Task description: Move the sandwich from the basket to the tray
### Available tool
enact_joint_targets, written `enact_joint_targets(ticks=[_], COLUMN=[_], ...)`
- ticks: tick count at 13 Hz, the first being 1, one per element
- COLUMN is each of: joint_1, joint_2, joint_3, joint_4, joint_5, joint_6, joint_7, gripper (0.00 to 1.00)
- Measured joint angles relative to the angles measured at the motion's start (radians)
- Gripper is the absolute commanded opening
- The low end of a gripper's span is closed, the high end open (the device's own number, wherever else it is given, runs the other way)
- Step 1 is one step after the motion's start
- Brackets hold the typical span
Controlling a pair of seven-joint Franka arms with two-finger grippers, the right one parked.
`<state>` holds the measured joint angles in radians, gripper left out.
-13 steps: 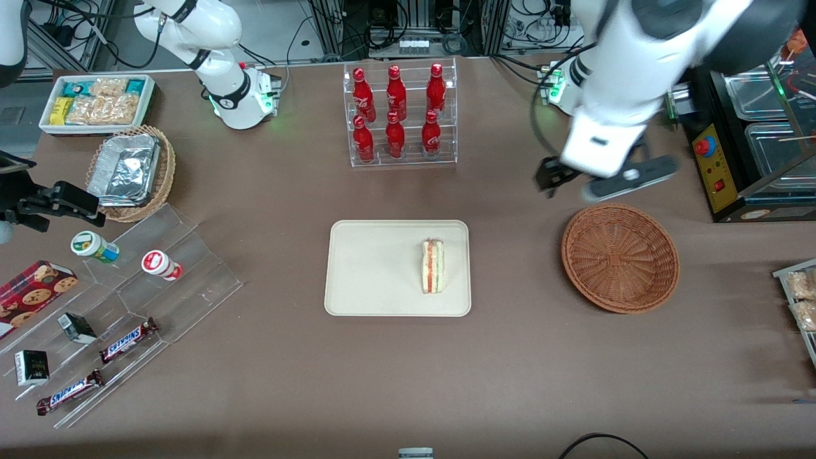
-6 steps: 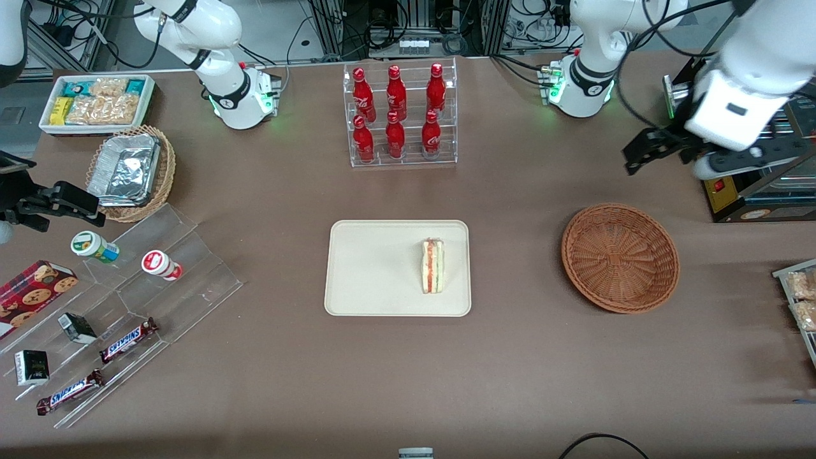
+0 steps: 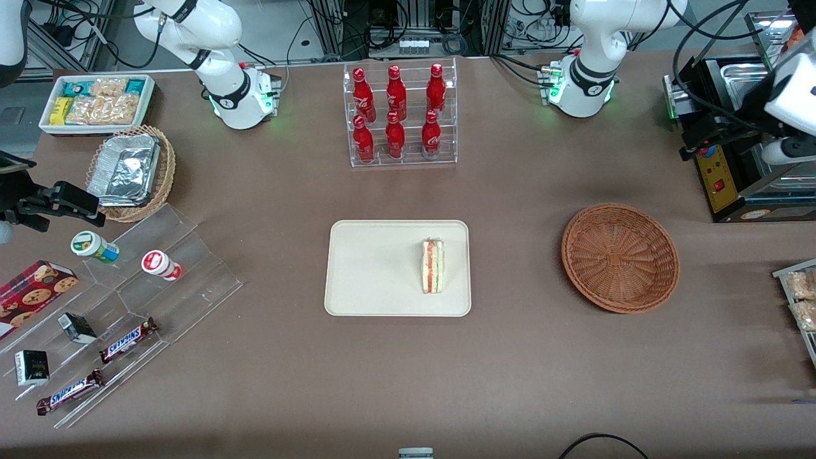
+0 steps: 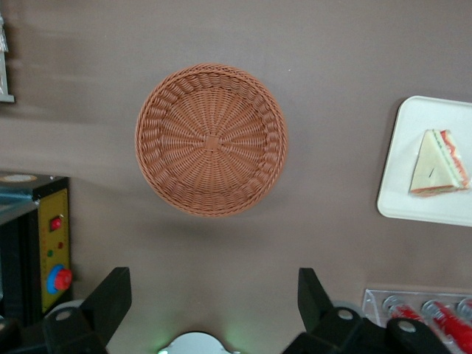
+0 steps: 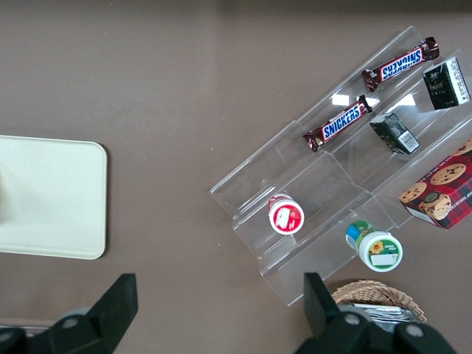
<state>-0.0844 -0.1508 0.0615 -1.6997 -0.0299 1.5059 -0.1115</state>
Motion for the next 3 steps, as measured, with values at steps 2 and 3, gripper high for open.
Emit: enact_joint_targets(ticks=[2, 3], joint_1=[-0.003, -0.007], joint_2=[0.0, 0.0], joint_3=[-0.014, -0.03], joint_4=[0.001, 0.003], joint_5=[0.0, 0.004], joint_6=[0.0, 0.0], joint_7=[0.018, 0.018], gripper=[1.0, 1.0])
